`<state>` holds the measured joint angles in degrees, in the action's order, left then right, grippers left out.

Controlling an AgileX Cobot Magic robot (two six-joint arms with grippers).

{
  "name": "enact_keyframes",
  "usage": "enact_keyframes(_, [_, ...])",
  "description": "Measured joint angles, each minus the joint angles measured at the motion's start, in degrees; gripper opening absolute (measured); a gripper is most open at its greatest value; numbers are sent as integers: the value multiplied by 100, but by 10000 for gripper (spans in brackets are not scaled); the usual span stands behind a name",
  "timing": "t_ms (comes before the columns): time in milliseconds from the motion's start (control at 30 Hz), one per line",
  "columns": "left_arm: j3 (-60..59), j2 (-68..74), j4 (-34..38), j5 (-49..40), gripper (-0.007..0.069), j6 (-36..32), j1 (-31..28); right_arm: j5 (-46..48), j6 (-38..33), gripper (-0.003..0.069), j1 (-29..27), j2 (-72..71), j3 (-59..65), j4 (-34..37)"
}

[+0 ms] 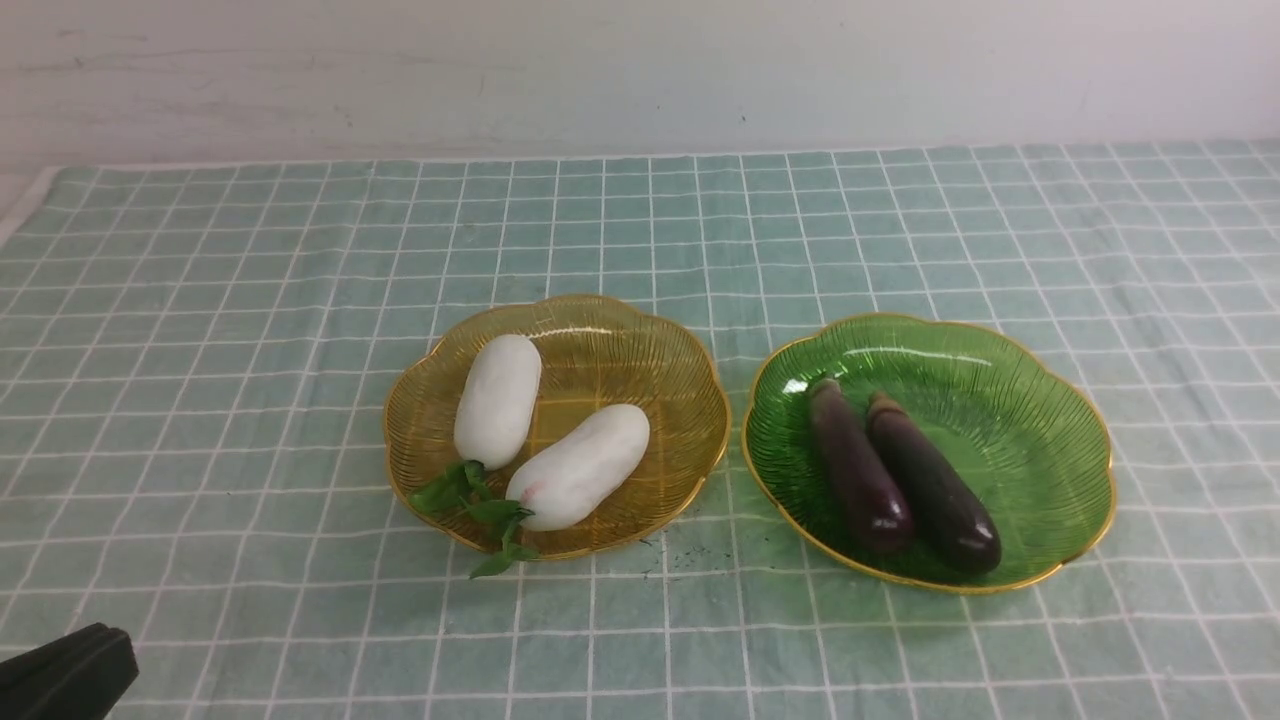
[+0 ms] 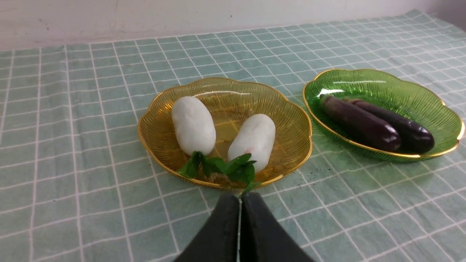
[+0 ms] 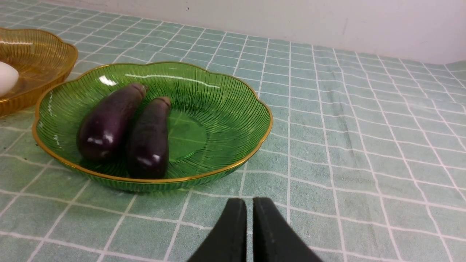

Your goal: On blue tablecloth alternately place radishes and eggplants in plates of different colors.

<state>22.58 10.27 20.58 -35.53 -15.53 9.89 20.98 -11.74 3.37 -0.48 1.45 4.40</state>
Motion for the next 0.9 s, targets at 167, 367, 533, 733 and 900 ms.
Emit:
enact_keyframes(167, [-382,-49,2,472,-8,6,0,6,0,22,0,0,0,0])
enact_keyframes(367, [-1102,-659,-125,906,-8,105,-292,6,0,22,0,0,0,-7])
enact_keyframes(533, [-1613,-1087,-431,946,-8,511,-1129,6,-39,22,0,0,0,-8])
enact_keyframes(733, [-1814,-1087,-1310,902,-8,1003,-1262,6,-45,22,0,0,0,-8])
enact_keyframes(900, [-2091,-1087,-1639,973,-8,1312,-987,6,-45,22,0,0,0,-8])
